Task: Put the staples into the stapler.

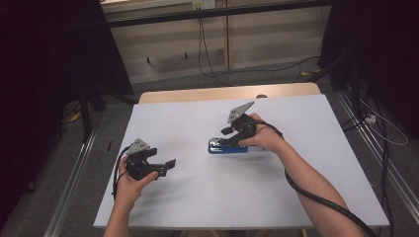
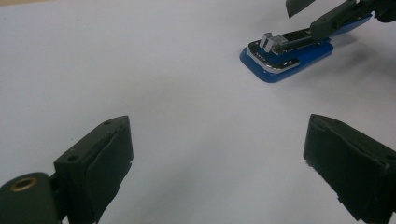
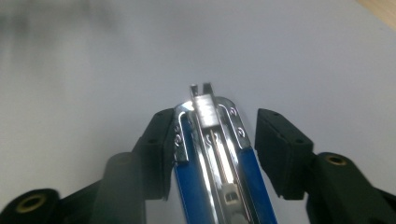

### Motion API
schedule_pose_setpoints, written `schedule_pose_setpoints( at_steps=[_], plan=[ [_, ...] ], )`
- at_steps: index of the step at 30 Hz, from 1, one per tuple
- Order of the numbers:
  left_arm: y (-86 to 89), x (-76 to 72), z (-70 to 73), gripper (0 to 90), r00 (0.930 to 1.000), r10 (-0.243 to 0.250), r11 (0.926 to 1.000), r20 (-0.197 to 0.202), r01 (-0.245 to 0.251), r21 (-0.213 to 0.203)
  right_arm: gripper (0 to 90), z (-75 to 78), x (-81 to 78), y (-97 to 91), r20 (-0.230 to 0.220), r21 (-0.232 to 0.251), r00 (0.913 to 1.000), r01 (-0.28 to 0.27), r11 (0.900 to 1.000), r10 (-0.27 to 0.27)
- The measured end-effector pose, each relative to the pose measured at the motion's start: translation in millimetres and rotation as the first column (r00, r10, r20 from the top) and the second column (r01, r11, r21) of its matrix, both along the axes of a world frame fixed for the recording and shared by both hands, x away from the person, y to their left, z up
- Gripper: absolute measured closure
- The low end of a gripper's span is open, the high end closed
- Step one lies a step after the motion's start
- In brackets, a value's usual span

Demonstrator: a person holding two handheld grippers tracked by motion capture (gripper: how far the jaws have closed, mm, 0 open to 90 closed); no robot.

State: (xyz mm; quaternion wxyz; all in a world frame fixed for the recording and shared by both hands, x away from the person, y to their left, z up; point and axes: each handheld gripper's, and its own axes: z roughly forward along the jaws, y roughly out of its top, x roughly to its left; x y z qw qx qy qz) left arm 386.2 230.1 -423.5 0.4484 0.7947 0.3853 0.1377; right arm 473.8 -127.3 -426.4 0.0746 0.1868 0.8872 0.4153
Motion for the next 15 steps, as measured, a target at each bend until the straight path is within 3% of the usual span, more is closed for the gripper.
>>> schedule_pose_setpoints(
  at_steps=[6, 10, 15],
  plan=[
    [-1.1, 1.3, 1.4, 8.4, 1.0, -0.005, 1.0, 0.008, 0.005, -0.003, 37.6, 3.4, -10.9, -12.4, 0.006, 0.007, 0.9975, 0.071, 0.9975, -0.071],
    [-3.3, 0.9, 1.4, 8.4, 0.9999, -0.01, 0.9999, 0.007, 0.011, -0.009, 30.4, 5.9, -17.8, -21.0, -0.012, 0.028, 0.9902, 0.139, 0.9899, -0.139],
    [-4.7, 1.6, 1.3, 8.4, 0.9998, -0.018, 0.9998, 0.004, 0.018, -0.007, 26.5, 9.2, -25.0, -31.1, -0.008, 0.017, 0.9831, 0.183, 0.9829, -0.183]
  ],
)
